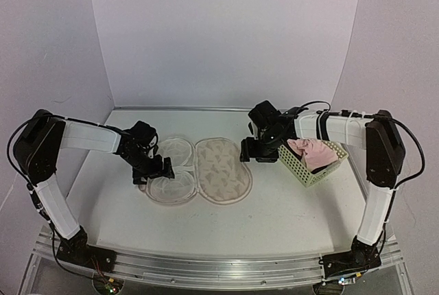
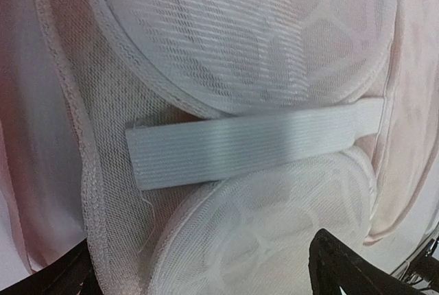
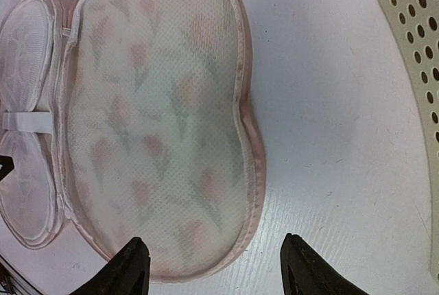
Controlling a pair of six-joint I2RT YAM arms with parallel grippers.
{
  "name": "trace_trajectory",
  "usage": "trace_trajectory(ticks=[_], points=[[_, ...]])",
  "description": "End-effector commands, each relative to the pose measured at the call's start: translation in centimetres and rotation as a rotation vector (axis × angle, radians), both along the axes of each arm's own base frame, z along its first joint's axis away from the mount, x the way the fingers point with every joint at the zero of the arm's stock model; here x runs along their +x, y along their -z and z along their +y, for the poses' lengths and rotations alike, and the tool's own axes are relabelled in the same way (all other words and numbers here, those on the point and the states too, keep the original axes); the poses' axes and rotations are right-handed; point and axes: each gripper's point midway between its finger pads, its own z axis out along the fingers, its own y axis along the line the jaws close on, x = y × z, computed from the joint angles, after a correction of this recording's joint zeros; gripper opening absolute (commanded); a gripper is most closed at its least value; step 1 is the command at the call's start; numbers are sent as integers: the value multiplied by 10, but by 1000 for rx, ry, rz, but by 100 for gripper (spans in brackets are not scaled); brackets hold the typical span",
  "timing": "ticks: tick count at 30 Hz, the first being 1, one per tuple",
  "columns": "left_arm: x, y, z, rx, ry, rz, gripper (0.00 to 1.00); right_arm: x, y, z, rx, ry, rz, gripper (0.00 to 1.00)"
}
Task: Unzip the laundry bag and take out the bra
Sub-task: Move the laundry bag to the center of the board.
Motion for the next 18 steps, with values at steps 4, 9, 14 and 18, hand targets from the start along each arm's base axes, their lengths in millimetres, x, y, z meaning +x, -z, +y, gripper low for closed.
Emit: trace_trajectory(ticks=[4, 9, 14, 18], points=[[-33, 0, -8, -38, -18, 41, 99, 16, 6, 19, 25, -33, -23, 66], [-46, -6, -10, -52, -21, 40, 99, 31, 17, 18, 0, -42, -28, 65], [-50, -14, -9, -68, -34, 22, 99, 54, 24, 20, 14, -52, -28, 63], [-53, -23, -7, -89, -52, 5, 99, 71, 32, 19, 14, -55, -30, 62]])
